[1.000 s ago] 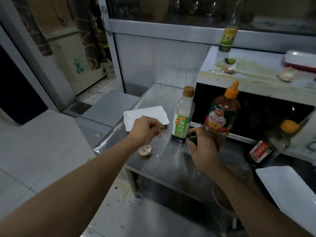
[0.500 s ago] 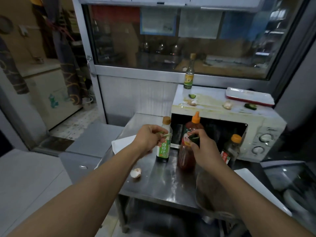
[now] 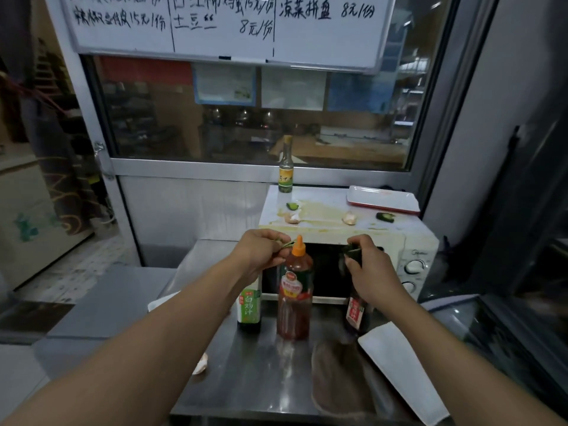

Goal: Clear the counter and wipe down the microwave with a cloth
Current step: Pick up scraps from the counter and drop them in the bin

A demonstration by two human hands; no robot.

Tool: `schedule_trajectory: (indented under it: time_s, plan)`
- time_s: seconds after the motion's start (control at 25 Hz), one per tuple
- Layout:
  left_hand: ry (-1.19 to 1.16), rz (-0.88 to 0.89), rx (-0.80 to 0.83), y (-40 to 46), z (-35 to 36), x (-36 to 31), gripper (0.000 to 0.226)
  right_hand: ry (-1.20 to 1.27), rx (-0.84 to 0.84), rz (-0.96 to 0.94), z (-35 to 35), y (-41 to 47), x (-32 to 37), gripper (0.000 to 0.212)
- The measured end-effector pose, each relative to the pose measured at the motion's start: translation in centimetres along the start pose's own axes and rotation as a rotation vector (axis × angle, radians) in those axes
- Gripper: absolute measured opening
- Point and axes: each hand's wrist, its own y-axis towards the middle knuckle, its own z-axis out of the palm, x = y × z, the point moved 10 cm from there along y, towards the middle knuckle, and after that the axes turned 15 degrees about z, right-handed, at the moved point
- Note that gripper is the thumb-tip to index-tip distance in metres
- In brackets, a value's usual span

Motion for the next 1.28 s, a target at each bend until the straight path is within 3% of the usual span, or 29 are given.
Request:
schedule_trajectory:
  time_s: [0.24, 0.48, 0.8, 1.08, 1.28]
  plan:
    - [-0.077, -0.045, 0.043, 6.0, 7.6, 0.6, 0.025, 0.025, -0.062, 0.038, -4.0, 8.0, -4.0, 0.034]
    - [0.002, -0.032, 0.053, 12.3, 13.4, 1.9, 0.013, 0.005, -0.065, 0.036, -5.8, 16.8, -7.3, 0.03]
    - [0.149, 0.043, 0.03, 17.6, 14.9, 2.8, 0.024, -0.132, -0.082, -0.062, -4.1, 24.9, -8.0, 0.036]
    - [0.207, 0.05, 0.099, 19.9, 14.6, 2.8, 0.023, -0.357, -0.062, -0.131, -1.5, 26.8, -8.5, 0.032]
    - [0.169, 0.027, 0.155, 20.5, 14.7, 3.1, 0.02, -0.395, -0.037, -0.073, -1.0, 27.6, -9.0, 0.031]
